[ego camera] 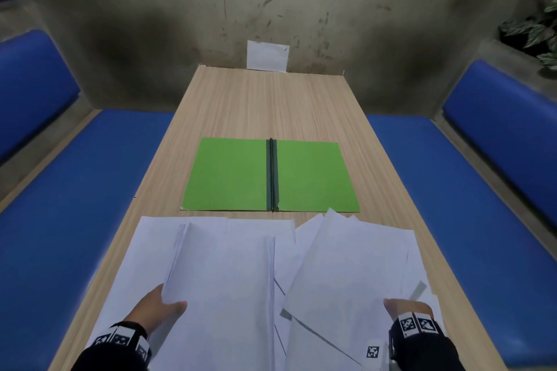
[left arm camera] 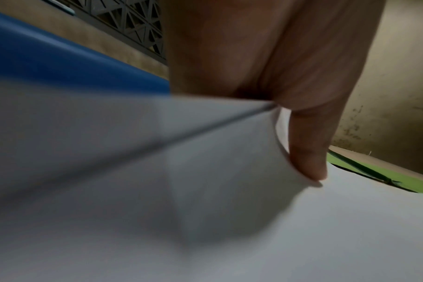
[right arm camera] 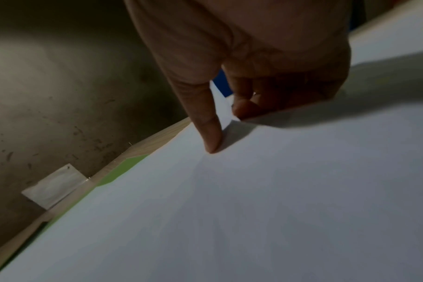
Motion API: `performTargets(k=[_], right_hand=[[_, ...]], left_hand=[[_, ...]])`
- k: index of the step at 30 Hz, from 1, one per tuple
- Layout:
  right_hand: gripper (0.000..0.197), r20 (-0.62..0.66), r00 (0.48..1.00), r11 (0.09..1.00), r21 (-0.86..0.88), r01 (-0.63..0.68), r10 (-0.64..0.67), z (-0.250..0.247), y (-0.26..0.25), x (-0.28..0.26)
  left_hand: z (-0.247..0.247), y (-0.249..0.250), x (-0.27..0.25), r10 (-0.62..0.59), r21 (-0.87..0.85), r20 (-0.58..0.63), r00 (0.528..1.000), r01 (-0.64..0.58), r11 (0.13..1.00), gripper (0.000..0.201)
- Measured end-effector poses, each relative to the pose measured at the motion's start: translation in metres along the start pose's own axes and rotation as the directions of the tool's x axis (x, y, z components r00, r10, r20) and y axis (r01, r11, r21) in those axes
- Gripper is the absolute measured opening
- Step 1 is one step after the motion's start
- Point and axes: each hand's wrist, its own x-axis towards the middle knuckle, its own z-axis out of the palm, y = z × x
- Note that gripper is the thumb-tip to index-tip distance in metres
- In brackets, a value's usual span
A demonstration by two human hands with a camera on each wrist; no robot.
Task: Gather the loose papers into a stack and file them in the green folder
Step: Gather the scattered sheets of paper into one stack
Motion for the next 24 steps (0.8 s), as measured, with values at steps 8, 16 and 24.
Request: performTargets(k=[8, 16, 24], right_hand=[[0.062, 0.012, 0.988, 0.987, 0.032, 0.155, -0.156, 0.016, -0.01, -0.01], [0.037, -0.013, 0.972, 0.966, 0.103, 0.235, -0.235, -0.019, -0.004, -0.009], [0.037, -0.037, 0.962, 0.925, 0.268, 0.27, -0.27, -0.035, -0.017, -0.014]], left_hand=[[0.0, 0.003, -0.01, 0.076, -0.064, -0.065, 0.995, -0.08, 0.995, 0.033], [-0.051, 0.011, -0.031, 0.029, -0.404, -0.289, 0.957, -0.15, 0.902, 0.037], [-0.062, 0.044, -0.05, 0.087, -0.695, -0.316, 0.945, -0.293, 0.657, 0.032]])
